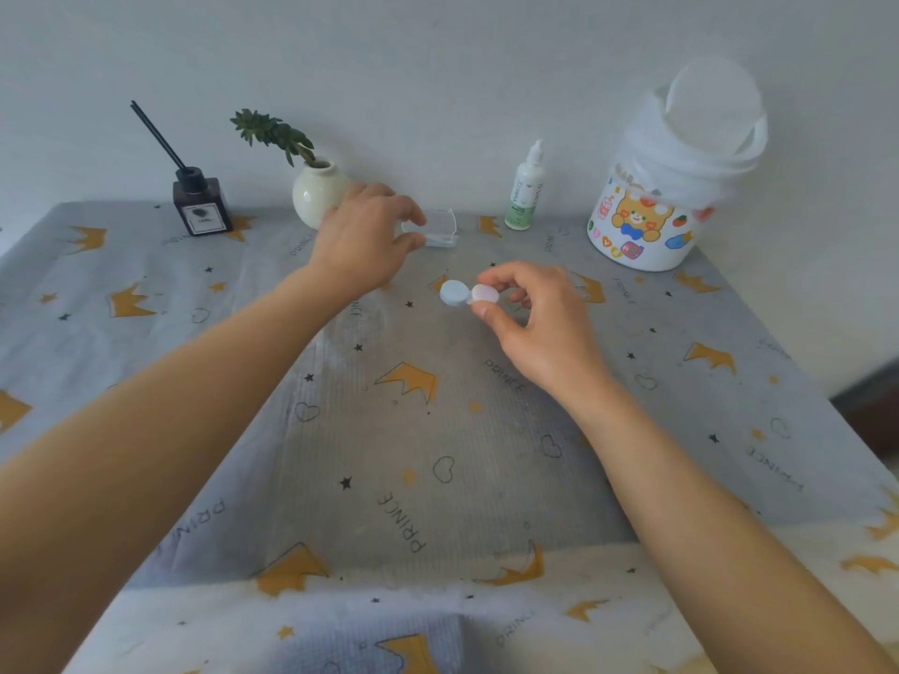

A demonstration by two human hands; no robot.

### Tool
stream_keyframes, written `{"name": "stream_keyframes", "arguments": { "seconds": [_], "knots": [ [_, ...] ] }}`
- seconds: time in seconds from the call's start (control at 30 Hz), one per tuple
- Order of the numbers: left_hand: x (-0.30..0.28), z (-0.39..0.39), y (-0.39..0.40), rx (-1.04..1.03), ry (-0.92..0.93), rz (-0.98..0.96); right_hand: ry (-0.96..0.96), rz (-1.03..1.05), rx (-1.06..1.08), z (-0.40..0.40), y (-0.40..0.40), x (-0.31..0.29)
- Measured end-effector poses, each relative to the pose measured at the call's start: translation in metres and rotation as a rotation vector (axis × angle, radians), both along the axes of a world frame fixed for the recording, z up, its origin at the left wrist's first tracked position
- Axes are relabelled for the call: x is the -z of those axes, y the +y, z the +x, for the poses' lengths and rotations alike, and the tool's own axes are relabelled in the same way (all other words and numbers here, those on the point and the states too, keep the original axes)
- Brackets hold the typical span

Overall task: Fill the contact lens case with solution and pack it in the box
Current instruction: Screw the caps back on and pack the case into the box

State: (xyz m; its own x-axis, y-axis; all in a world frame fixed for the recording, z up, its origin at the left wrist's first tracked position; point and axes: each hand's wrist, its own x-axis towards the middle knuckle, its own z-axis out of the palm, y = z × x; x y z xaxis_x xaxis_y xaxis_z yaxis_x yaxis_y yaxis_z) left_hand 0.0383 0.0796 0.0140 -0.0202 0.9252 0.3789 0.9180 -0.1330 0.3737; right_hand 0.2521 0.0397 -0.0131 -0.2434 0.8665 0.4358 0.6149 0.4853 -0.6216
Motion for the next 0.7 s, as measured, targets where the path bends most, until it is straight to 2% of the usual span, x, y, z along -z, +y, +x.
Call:
{"name": "stream_keyframes", "arguments": {
  "seconds": [0.33, 0.7],
  "knots": [
    [0.006, 0.002, -0.003, 0.007, -0.038, 0.044, 0.026, 0.014, 0.018, 0.001, 0.003, 0.001],
    [0.009, -0.001, -0.072, 0.114, -0.089, 0.085, 0.119, 0.019, 0.055, -0.001, -0.002, -0.003]
  ]
}}
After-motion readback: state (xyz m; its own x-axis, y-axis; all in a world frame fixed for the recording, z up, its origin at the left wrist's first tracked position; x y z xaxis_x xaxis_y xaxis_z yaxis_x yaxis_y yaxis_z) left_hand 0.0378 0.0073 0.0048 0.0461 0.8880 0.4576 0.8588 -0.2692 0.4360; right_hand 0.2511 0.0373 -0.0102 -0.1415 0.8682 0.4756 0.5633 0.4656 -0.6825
